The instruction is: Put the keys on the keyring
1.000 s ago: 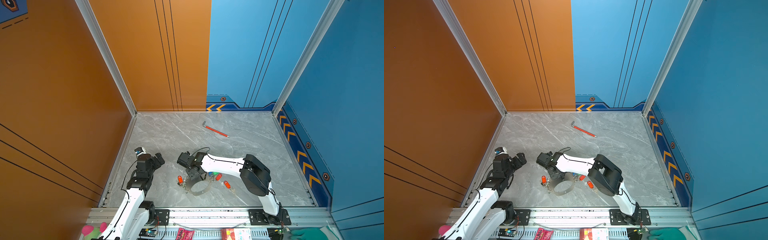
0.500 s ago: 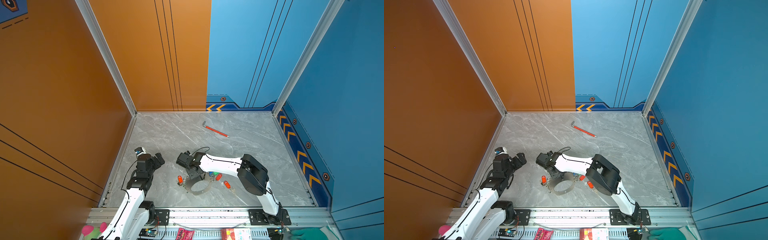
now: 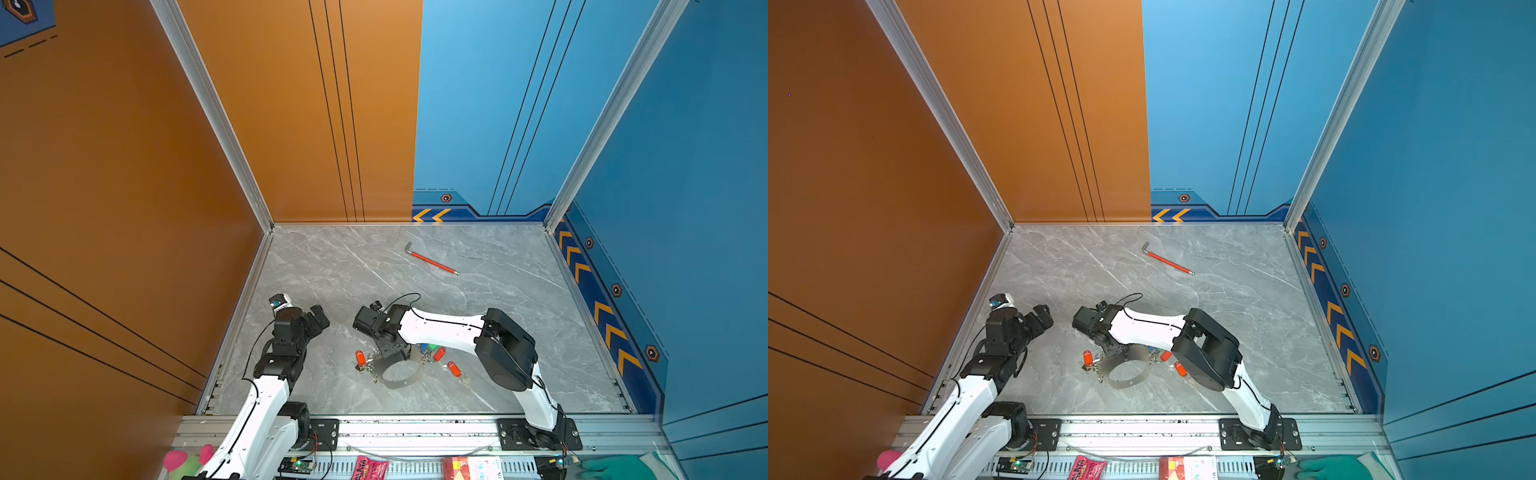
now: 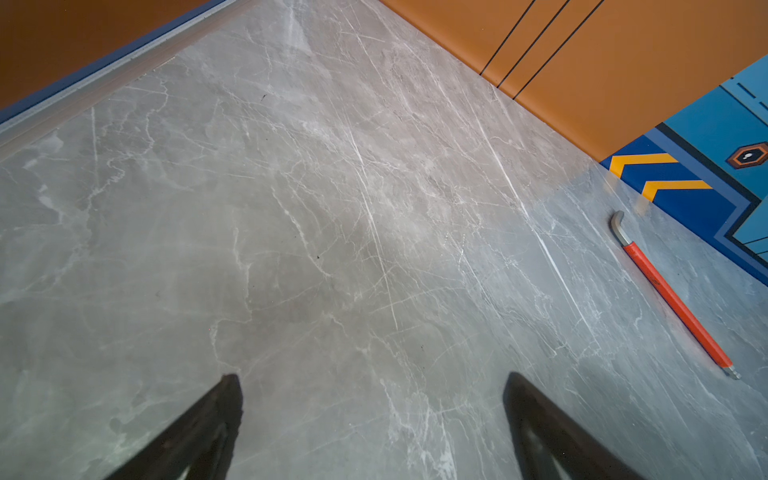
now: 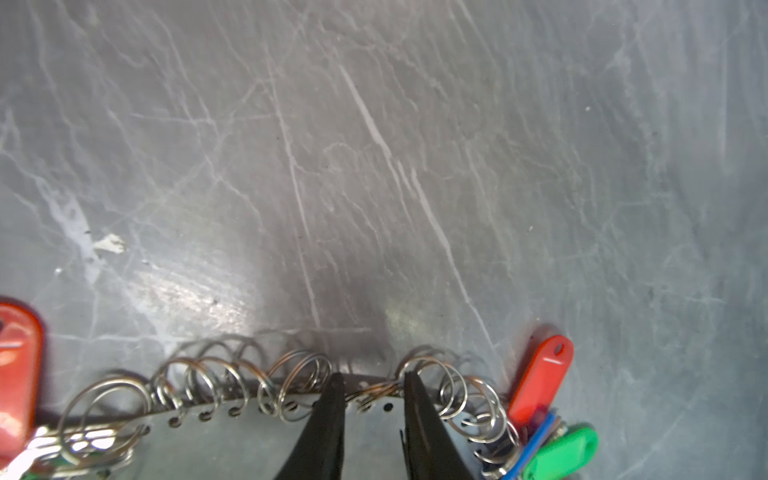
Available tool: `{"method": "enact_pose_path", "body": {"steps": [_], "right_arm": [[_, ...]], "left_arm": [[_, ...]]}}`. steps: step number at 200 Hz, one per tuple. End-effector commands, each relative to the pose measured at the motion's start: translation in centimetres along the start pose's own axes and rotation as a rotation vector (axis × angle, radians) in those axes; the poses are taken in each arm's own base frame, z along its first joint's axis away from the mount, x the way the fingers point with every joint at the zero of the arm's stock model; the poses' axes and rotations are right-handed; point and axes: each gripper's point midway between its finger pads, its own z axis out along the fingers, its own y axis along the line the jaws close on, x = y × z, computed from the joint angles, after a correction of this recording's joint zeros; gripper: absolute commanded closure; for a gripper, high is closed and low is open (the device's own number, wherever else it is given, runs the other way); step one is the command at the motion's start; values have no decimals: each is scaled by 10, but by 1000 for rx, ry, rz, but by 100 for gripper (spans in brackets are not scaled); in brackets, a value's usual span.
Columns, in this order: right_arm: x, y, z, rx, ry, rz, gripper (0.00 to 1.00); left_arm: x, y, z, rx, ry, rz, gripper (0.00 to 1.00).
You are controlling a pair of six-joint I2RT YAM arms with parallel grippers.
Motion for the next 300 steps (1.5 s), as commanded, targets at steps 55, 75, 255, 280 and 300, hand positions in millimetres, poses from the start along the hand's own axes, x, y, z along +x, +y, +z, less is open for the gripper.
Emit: {"method": "enact_pose_path", "body": {"steps": [55, 75, 255, 280, 300], "right_arm": [[2, -12, -9, 53, 3, 13, 77], [4, -15, -13, 71, -5, 13, 79], [4, -38, -25, 38, -41, 129, 70], [8, -39, -17, -37, -16, 189, 74], [8, -41, -13, -52, -8, 212, 74]], "left_arm": [[5, -4, 1, 23, 16, 19, 2], [4, -3, 1, 21, 15, 19, 2], [3, -5, 0, 26, 12, 19, 2], [4, -5, 1, 25, 16, 21, 2], [4, -5, 1, 25, 16, 21, 2]]}}
